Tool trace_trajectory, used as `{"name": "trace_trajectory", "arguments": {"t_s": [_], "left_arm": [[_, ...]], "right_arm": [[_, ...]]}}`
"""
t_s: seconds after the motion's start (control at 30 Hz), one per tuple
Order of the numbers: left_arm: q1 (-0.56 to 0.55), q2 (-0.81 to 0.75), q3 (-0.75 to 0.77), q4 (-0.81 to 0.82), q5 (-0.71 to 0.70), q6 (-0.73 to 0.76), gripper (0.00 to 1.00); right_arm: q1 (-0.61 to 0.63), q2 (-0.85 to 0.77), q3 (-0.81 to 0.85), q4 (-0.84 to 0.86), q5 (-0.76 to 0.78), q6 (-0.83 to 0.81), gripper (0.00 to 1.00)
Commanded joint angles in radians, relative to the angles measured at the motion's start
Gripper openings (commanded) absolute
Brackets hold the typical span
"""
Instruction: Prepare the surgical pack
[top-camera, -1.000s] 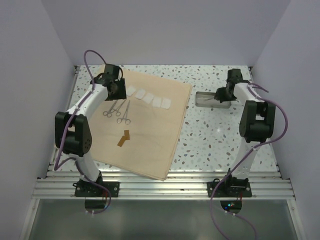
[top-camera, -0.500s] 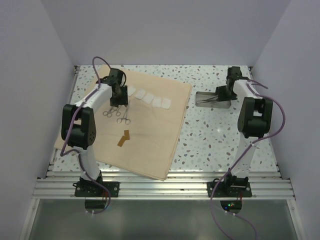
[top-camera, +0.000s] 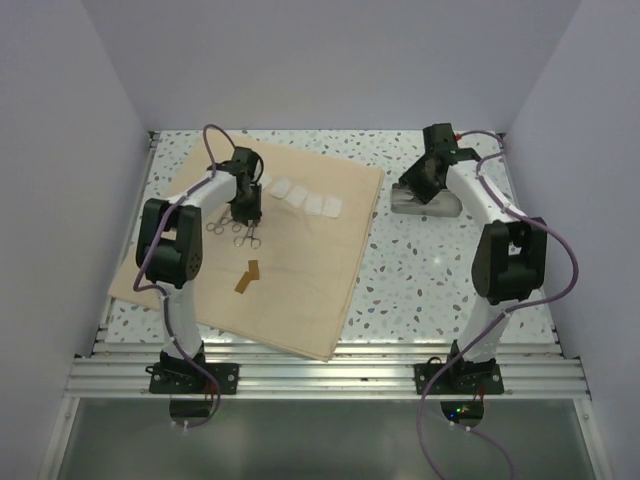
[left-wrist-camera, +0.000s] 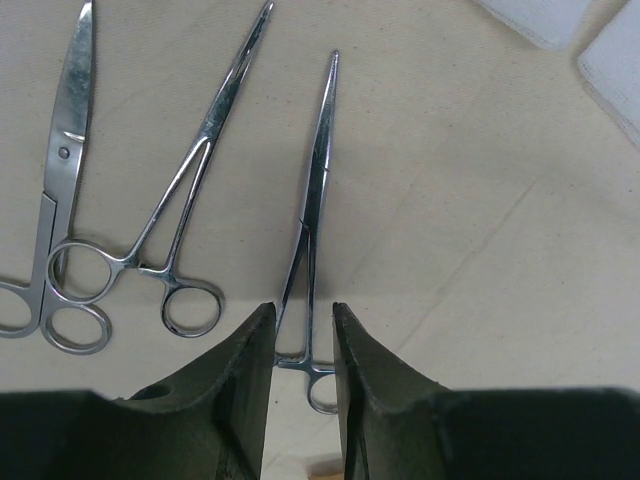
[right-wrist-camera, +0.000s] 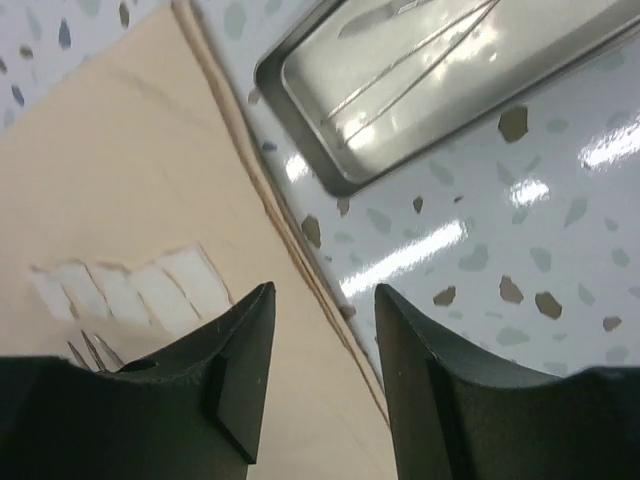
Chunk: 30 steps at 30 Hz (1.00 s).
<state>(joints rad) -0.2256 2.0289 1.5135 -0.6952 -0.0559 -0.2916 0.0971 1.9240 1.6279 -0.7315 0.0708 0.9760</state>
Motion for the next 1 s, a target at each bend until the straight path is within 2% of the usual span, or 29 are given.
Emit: {"name": "trace_trajectory", "arguments": {"t_s": [0.0, 0.3, 0.43, 0.53, 0.6, 0.7, 0.73, 0.8, 0.97], "left_arm": [[0.0, 0.019, 0.037, 0.04, -0.007, 0.022, 0.33], [0.002, 0.074, 0.039, 0.066, -0.015, 0.035, 0.33], [0.003, 0.093, 0.039, 0.066, 0.01, 0.046, 0.25], [0.009, 0.09, 0.036, 0.071, 0.028, 0.058, 0.08], [0.014, 0.082, 0.042, 0.065, 0.034, 0.066, 0.02], [0.014, 0.044, 0.06, 0.042, 0.034, 0.077, 0.0], [0.014, 0.021, 0.066, 0.034, 0.034, 0.078, 0.0], [0.014, -0.011, 0.08, 0.017, 0.045, 0.081, 0.0], [0.014, -0.067, 0.067, 0.011, 0.134, 0.08, 0.0]], "right_arm": [[0.044, -0.132, -0.089, -0.01, 0.034, -0.138, 0.49], [0.058, -0.232, -0.194, 0.003, 0.009, -0.186, 0.49], [0.076, -0.22, -0.185, 0.003, -0.006, -0.2, 0.48], [0.111, -0.192, -0.128, -0.003, -0.016, -0.223, 0.48], [0.148, -0.172, -0.097, 0.001, -0.032, -0.247, 0.48], [0.199, -0.111, -0.027, 0.035, -0.132, -0.276, 0.48], [0.21, -0.07, 0.004, 0.049, -0.219, -0.278, 0.48], [0.248, -0.028, 0.03, 0.107, -0.297, -0.258, 0.49], [0.337, 0.146, 0.127, 0.217, -0.5, -0.131, 0.51]]}}
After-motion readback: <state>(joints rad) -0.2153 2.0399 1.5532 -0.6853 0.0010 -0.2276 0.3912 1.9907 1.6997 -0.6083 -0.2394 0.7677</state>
